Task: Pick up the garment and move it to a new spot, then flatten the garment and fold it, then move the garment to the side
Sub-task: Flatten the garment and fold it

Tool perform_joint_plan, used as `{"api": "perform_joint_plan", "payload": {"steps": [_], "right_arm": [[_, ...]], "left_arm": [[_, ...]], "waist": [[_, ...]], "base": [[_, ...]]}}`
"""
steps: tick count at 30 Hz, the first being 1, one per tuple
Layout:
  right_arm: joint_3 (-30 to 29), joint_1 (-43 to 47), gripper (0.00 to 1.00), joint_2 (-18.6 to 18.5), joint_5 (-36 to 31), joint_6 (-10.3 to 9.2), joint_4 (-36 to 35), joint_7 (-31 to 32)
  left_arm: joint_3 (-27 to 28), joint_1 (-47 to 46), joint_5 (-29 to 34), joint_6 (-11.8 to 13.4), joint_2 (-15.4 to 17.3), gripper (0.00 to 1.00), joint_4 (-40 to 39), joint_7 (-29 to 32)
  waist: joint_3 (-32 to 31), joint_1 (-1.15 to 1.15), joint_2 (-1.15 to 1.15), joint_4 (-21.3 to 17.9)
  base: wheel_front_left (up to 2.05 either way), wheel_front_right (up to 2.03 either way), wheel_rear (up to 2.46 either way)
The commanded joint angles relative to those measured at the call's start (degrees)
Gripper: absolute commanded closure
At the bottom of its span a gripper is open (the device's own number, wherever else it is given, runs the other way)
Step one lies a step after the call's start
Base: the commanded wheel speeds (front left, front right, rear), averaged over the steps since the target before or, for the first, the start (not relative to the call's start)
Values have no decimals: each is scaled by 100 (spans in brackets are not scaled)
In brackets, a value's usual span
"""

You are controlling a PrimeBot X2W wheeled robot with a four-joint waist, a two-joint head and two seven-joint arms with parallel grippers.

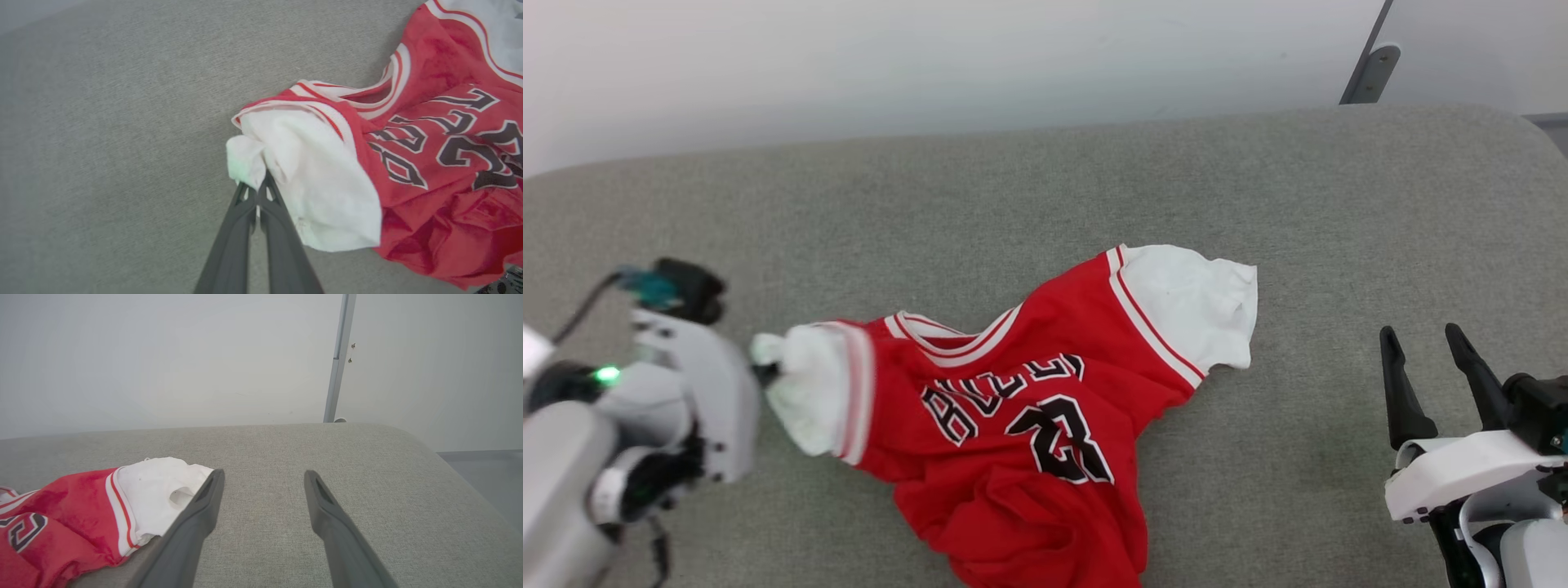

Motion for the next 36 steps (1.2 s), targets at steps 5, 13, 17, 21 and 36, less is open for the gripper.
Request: {"api": "perform_joint_plan", "payload": {"steps": [5, 13, 17, 21, 36], "right_arm": [[-21, -8, 0, -65, 67, -9, -28, 25], [-8, -72, 0, -52, 37, -9, -105, 95], [-20, -76, 0, -52, 38, -9, -142, 126], [-47, -50, 0, -65, 19, -9, -169, 146], [2, 44, 0, -120, 44, -9, -269, 263]], "left_arm": [[172, 245, -6, 44, 248, 84, 479, -259], [228, 389, -34, 139, 155, 87, 1649, -571], [231, 313, 18, 109, 63, 81, 2149, -749], [224, 213, 100, -3, 8, 7, 2449, -1014], [57, -263, -68, -507, -229, 0, 2419, -893]], "waist": [[79, 0, 0, 0], [187, 0, 0, -52], [215, 0, 0, -70], [189, 0, 0, -54], [67, 0, 0, 75]], "base": [[0, 0, 0], [0, 0, 0], [0, 0, 0], [0, 0, 0], [0, 0, 0]]}}
